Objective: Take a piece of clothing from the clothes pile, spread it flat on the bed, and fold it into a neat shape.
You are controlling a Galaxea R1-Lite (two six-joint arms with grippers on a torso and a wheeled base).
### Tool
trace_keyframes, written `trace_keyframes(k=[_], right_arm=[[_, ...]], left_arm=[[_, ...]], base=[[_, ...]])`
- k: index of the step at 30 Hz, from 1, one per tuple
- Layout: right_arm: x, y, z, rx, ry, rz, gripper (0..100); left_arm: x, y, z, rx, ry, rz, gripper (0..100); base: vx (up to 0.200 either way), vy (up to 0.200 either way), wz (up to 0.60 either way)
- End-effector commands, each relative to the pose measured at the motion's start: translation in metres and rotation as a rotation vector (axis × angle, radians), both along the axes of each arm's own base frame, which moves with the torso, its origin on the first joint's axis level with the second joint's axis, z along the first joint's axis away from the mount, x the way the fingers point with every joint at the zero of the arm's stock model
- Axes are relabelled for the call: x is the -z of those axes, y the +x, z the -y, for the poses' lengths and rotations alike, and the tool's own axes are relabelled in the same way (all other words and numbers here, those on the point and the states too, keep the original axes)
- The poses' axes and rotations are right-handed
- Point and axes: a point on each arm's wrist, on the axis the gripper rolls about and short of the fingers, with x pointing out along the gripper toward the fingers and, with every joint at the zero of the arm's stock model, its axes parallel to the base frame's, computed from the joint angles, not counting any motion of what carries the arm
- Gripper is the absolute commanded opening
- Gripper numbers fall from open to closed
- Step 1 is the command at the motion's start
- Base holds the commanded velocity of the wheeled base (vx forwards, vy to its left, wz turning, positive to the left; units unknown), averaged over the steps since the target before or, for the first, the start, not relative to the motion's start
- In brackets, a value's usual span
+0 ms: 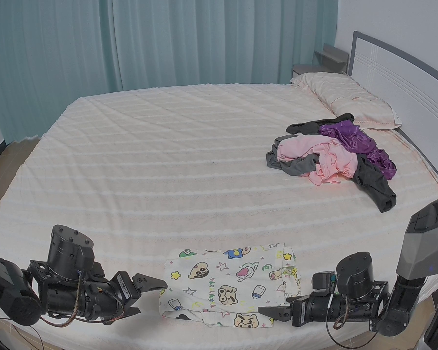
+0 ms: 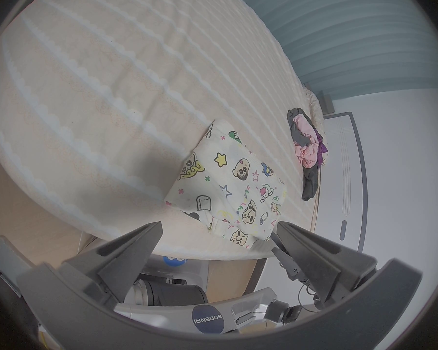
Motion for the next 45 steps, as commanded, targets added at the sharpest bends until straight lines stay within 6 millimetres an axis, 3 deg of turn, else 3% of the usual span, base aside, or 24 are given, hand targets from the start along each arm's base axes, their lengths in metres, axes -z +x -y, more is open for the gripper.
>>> trace_keyframes(k=[1,7,8,22,30,43,44,45], right_arm=[[0.011,0.006,-0.005,-0.015,-0.028,-0.004,100],[0.017,0.009,-0.009,-0.026,-0.042,-0.003,100],[0.017,0.009,-0.008,-0.026,-0.044,-0.005,0],[0.016,0.000,0.005,-0.030,-0.090,0.002,0],[0.011,-0.013,0.024,-0.021,-0.131,-0.009,0],[0.016,-0.016,0.029,-0.025,-0.153,-0.030,0],[0.016,-0.016,0.029,-0.024,-0.153,-0.027,100],[0.015,-0.016,0.029,-0.024,-0.150,-0.022,100]], left_arm=[[0.001,0.001,0.000,0.000,-0.001,0.001,100],[0.002,0.000,0.000,-0.001,0.000,0.001,100],[0.002,0.001,0.000,-0.001,0.001,-0.001,100],[0.003,0.000,0.000,0.000,0.004,-0.004,100],[0.003,0.000,0.000,-0.001,0.005,-0.004,100],[0.003,0.000,0.000,-0.001,0.005,-0.004,100],[0.003,0.000,0.000,-0.001,0.005,-0.004,100],[0.003,0.000,0.000,-0.001,0.005,-0.004,100]], base=[[0.000,0.000,0.00],[0.000,0.000,0.00],[0.000,0.000,0.00],[0.000,0.000,0.00],[0.000,0.000,0.00],[0.000,0.000,0.00],[0.000,0.000,0.00],[0.000,0.000,0.00]])
